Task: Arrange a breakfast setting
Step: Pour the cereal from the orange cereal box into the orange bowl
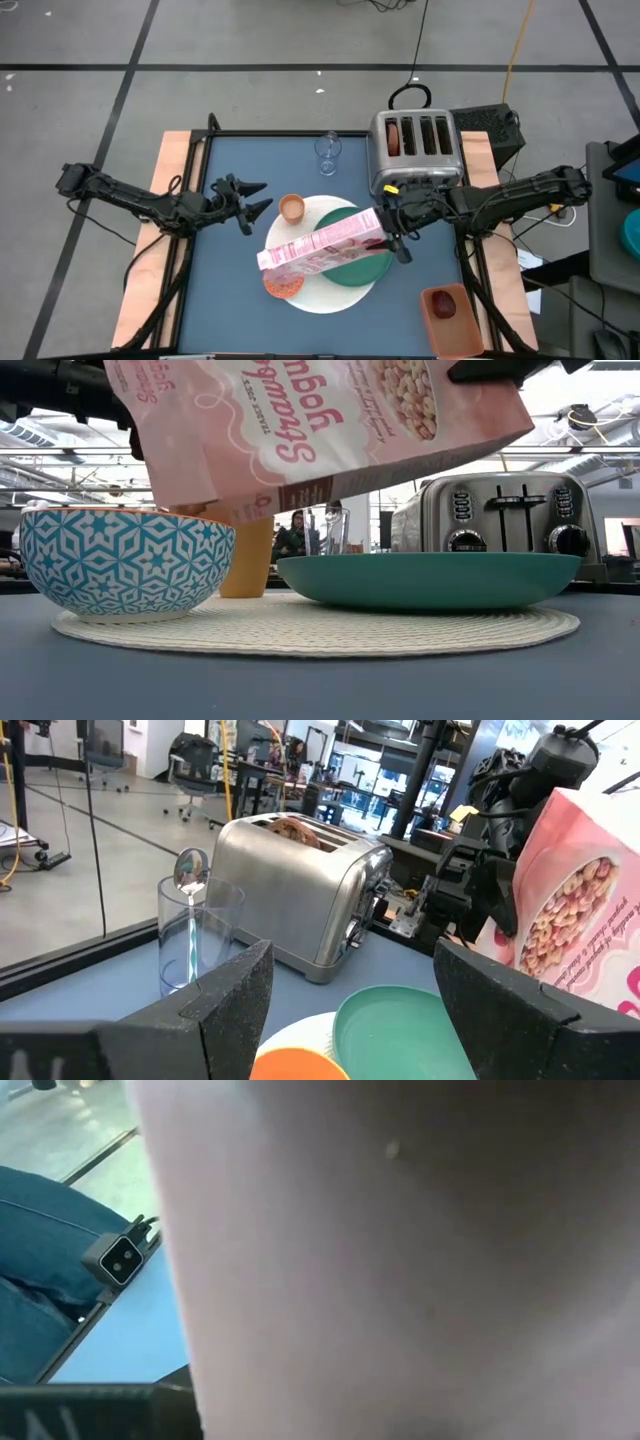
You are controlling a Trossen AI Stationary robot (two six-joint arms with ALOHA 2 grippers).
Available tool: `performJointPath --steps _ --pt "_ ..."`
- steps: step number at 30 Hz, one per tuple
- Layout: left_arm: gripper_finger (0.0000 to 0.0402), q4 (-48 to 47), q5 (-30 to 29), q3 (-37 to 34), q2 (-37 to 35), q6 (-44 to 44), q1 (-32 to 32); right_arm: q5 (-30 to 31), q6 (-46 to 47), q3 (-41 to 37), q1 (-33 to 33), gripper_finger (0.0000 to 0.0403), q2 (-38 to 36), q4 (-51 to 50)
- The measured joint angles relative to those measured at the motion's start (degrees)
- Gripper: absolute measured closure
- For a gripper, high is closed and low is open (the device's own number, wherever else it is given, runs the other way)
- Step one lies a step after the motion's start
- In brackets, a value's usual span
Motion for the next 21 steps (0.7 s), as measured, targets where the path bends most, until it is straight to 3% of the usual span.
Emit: performJointPath --steps 21 --pt "0.0124 0.02 0.00 0.00 0.00 0.01 0.00 0.09 -0.83 0.00 -0.01 0.0190 0.00 -0.01"
